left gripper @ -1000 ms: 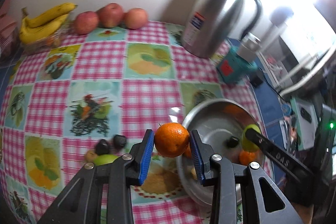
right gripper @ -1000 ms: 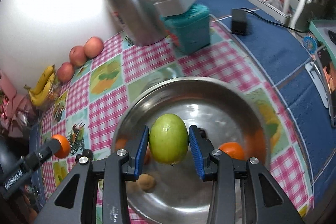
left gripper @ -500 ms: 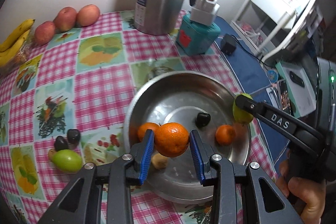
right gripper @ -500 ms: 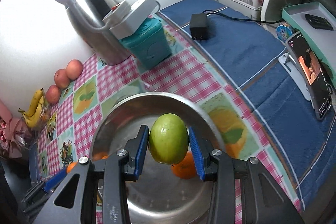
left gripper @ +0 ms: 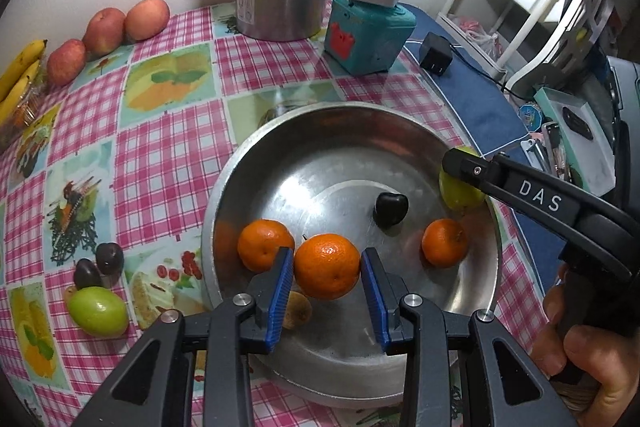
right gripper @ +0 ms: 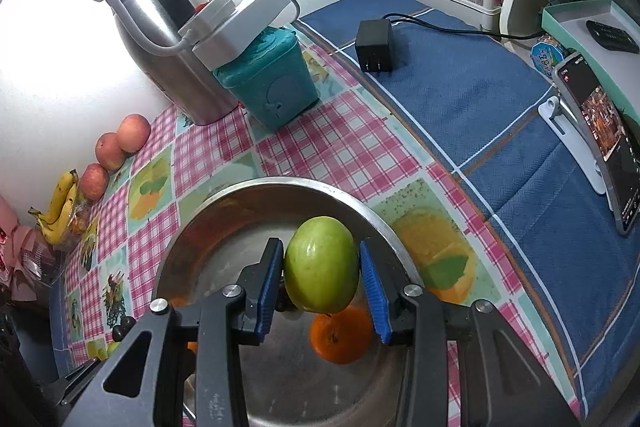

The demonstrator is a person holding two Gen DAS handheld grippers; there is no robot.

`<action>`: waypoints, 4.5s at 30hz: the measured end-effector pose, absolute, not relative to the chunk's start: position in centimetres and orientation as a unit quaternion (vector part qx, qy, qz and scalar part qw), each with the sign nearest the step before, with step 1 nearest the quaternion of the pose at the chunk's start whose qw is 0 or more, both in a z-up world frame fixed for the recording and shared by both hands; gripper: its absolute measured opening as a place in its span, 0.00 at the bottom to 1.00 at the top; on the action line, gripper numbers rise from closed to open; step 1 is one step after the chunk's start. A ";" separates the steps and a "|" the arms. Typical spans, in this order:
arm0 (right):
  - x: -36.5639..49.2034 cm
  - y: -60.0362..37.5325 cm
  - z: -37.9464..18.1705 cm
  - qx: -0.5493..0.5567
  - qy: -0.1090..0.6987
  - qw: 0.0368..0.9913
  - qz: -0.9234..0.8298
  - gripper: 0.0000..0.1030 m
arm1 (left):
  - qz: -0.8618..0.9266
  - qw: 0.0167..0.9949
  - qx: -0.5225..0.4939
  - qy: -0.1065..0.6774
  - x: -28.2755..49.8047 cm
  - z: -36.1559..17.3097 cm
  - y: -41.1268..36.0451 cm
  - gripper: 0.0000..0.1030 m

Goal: Organize fruits
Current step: 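Lower and open the right tool to drop the apple while the left releases the mandarin, then withdraw both open tools from the pan, then move the right tool toward the green pear while the left approaches the kiwi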

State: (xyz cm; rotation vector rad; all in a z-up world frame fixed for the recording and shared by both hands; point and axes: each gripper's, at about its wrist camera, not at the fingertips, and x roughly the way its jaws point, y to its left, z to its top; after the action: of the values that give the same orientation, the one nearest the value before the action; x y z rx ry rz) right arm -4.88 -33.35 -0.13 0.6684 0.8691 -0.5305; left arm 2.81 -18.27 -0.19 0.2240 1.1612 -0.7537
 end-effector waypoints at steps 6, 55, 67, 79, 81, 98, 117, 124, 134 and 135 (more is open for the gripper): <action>-4.9 -33.6 -0.9 0.308 0.414 0.817 -0.258 0.40 | -0.346 0.766 0.098 0.532 2.9 -1.0 -18.4 0.36; -4.4 -32.6 0.9 0.273 0.424 0.820 -0.269 0.41 | -0.333 0.765 0.065 0.548 4.2 0.9 -16.8 0.47; -3.0 -28.6 1.6 0.209 0.461 0.826 -0.248 0.41 | -0.261 0.795 -0.003 0.548 7.4 2.5 -11.1 0.47; -2.0 -25.5 1.8 0.177 0.481 0.830 -0.221 0.41 | -0.178 0.811 -0.020 0.556 9.4 2.0 -6.3 0.54; -1.9 -25.1 1.9 0.174 0.482 0.831 -0.218 0.41 | -0.172 0.812 -0.024 0.557 9.4 2.0 -5.7 0.55; -1.7 -24.8 1.2 0.181 0.492 0.824 -0.217 0.41 | -0.164 0.812 -0.009 0.560 9.2 1.4 -6.0 0.72; -2.3 -25.8 1.4 0.184 0.468 0.827 -0.251 0.97 | -0.129 0.840 0.034 0.526 8.9 1.5 -5.9 1.00; -2.2 -25.7 1.3 0.185 0.469 0.828 -0.246 0.97 | -0.131 0.843 0.049 0.520 8.6 1.7 -5.9 1.00; -2.1 -25.4 1.3 0.184 0.478 0.824 -0.241 0.97 | -0.136 0.843 0.063 0.516 8.7 2.1 -4.3 1.00; -2.0 -25.2 1.3 0.180 0.480 0.824 -0.241 0.97 | -0.136 0.844 0.059 0.516 8.8 2.2 -3.9 1.00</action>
State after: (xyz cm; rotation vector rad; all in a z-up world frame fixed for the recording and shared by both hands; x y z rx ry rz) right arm -2.00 -25.18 1.29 0.3838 1.0216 -0.5126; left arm 8.80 -3.94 2.24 0.1254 1.0889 -0.2862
